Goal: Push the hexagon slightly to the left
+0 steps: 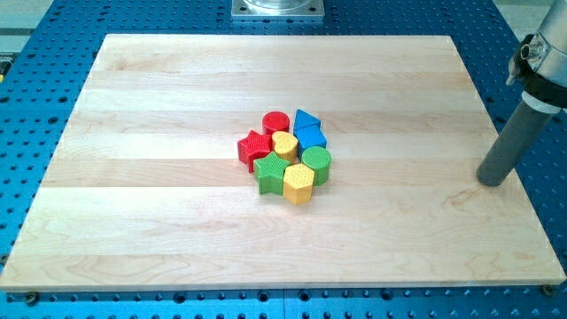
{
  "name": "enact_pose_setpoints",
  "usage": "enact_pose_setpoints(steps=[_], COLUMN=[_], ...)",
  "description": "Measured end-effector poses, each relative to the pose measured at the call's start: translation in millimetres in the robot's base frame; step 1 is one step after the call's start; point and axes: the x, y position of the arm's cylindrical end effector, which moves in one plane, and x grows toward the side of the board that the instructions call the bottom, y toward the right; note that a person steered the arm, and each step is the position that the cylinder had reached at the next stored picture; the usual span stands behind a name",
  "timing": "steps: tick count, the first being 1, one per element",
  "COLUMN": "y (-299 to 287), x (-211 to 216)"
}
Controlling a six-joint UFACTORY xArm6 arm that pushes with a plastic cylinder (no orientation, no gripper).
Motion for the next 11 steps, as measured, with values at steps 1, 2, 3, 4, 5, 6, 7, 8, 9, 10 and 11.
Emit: enact_pose_setpoints(steps=[1,2,3,4,5,6,7,8,9,10,11], y=[0,-1,-2,0,-3,-66,-93,-81,-106,-179,-233], x=[0,1,5,16,20,27,31,31,31,36,33])
